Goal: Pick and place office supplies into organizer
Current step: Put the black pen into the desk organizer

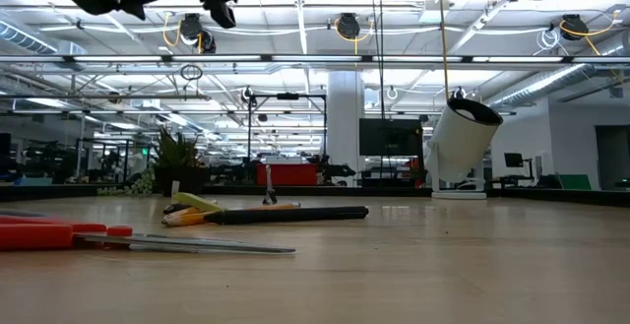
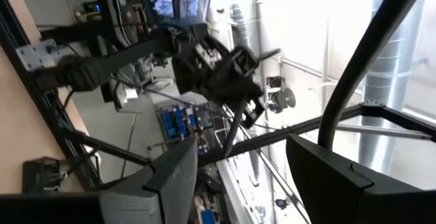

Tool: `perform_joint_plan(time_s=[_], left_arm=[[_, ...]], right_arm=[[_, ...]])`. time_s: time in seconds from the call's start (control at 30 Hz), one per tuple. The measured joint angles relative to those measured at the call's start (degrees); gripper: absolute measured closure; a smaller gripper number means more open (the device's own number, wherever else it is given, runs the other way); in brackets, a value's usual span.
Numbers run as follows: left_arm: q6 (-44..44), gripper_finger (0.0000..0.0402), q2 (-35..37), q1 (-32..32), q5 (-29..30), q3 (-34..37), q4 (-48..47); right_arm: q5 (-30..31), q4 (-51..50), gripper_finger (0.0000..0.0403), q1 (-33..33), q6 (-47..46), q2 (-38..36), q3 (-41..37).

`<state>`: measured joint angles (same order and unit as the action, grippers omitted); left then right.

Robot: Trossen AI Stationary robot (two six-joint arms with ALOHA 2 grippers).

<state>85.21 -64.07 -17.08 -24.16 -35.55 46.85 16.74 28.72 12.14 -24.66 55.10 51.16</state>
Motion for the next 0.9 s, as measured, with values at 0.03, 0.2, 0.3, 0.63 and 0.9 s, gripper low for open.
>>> perform_joint_plan(time_s=[0.03, 0.2, 0.3, 0.63, 0.9], left_arm=[[-0.3, 0.0172, 0.0, -0.5, 0.0, 0.0, 0.0], [-4.1, 0.0172, 0.0, -2.1, 0.6, 0.0, -0.4], [-4.4, 0.0172, 0.0, -2.4, 2.8, 0.0, -1.9], [-4.4, 0.0172, 0.0, -1.5, 11.0, 0.0, -3.4], [-4.7, 0.0172, 0.0, -0.7, 19.7, 0.0, -3.4]], right_arm=[[0.0, -1.1, 0.038, 0.7, 0.4, -0.9, -0.2], [-0.1, -11.6, 0.038, 3.9, 0.9, -5.5, -0.4], [-1.1, -16.9, 0.0376, 5.9, 0.5, -8.6, -0.4], [-13.9, -40.6, 0.0377, 14.7, -3.2, -17.6, -0.4], [-14.0, -55.4, 0.0382, 23.7, -1.4, -17.1, -0.4]])
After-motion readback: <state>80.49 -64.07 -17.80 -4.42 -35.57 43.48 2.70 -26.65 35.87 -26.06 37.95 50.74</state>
